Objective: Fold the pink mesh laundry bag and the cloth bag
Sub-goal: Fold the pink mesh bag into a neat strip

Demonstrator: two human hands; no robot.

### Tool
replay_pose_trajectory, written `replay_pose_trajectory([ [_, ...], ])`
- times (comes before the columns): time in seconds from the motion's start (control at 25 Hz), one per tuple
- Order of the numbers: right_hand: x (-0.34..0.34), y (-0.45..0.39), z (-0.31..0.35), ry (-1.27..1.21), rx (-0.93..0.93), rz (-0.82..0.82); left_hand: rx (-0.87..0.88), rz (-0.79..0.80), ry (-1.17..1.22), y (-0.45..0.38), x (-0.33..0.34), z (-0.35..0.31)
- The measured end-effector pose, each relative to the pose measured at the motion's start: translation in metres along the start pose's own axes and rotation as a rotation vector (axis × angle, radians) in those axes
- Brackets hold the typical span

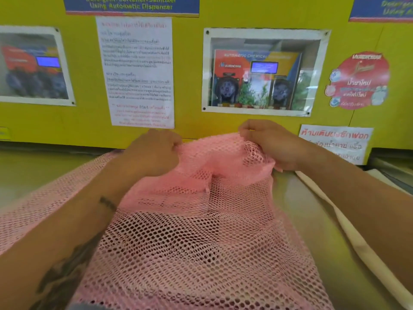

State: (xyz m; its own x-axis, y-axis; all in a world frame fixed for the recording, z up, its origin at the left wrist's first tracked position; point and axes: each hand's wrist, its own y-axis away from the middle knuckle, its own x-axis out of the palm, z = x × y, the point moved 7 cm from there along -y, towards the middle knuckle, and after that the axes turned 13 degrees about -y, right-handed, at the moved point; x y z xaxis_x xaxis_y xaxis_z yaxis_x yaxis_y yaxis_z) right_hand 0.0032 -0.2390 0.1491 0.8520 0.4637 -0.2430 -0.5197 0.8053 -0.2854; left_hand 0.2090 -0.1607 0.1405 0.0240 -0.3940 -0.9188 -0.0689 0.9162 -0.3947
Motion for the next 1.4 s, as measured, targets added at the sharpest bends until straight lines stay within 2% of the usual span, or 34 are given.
replay_pose_trajectory([
  [0.08, 0.012, 0.017, 0.008, 0.012, 0.084, 0.268, -0.047, -0.049, 0.03, 0.001, -0.021, 0.019],
  [0.16, 0.016, 0.037, 0.003, 0.227, 0.205, 0.501, -0.058, -0.02, 0.115, 0.005, -0.027, 0.034],
  [0.24, 0.013, 0.053, -0.008, 0.314, 0.34, 0.691, -0.007, 0.199, 0.177, 0.014, -0.019, 0.04],
  [0.32, 0.003, 0.058, -0.008, 0.085, 0.41, 0.762, 0.041, 0.55, 0.189, 0.03, -0.007, 0.034],
  [0.36, -0.005, 0.052, -0.005, -0.07, 0.41, 0.695, 0.058, 0.683, 0.216, 0.039, -0.005, 0.027],
  [0.4, -0.016, 0.043, -0.004, -0.182, 0.375, 0.559, 0.085, 0.733, 0.247, 0.043, -0.006, 0.017],
  [0.44, -0.032, 0.029, -0.008, -0.195, 0.331, 0.368, 0.127, 0.698, 0.26, 0.041, -0.01, 0.004],
  [0.48, -0.046, 0.019, -0.017, -0.08, 0.303, 0.184, 0.174, 0.597, 0.25, 0.036, -0.016, -0.012],
  [0.52, -0.053, 0.015, -0.026, 0.177, 0.298, 0.072, 0.226, 0.482, 0.215, 0.032, -0.02, -0.033],
  [0.6, -0.052, 0.01, -0.054, 0.834, 0.328, 0.113, 0.345, 0.336, 0.166, 0.029, -0.009, -0.081],
  [0.64, -0.048, 0.01, -0.067, 1.018, 0.339, 0.176, 0.42, 0.343, 0.154, 0.033, 0.006, -0.105],
  [0.68, -0.044, 0.013, -0.076, 1.09, 0.349, 0.215, 0.49, 0.404, 0.119, 0.039, 0.025, -0.127],
  [0.76, -0.042, 0.014, -0.088, 1.07, 0.369, 0.254, 0.582, 0.567, -0.004, 0.059, 0.063, -0.157],
  [0.8, -0.043, 0.014, -0.091, 1.042, 0.364, 0.25, 0.612, 0.58, -0.04, 0.066, 0.073, -0.165],
  [0.92, -0.062, 0.007, -0.098, 0.872, 0.294, 0.097, 0.648, 0.367, 0.06, 0.066, 0.061, -0.172],
  [1.08, -0.084, -0.002, -0.115, 0.781, 0.307, 0.027, 0.605, 0.457, 0.332, 0.067, 0.027, -0.157],
  [1.2, -0.099, -0.009, -0.125, 0.845, 0.294, -0.098, 0.572, 0.354, 0.43, 0.062, 0.002, -0.144],
  [1.28, -0.106, -0.012, -0.13, 0.965, 0.308, -0.086, 0.559, 0.325, 0.5, 0.059, -0.008, -0.135],
  [1.32, -0.107, -0.013, -0.127, 0.993, 0.283, -0.063, 0.573, 0.364, 0.539, 0.06, -0.009, -0.132],
  [1.4, -0.108, -0.017, -0.108, 0.972, 0.122, -0.096, 0.647, 0.558, 0.595, 0.072, -0.005, -0.133],
])
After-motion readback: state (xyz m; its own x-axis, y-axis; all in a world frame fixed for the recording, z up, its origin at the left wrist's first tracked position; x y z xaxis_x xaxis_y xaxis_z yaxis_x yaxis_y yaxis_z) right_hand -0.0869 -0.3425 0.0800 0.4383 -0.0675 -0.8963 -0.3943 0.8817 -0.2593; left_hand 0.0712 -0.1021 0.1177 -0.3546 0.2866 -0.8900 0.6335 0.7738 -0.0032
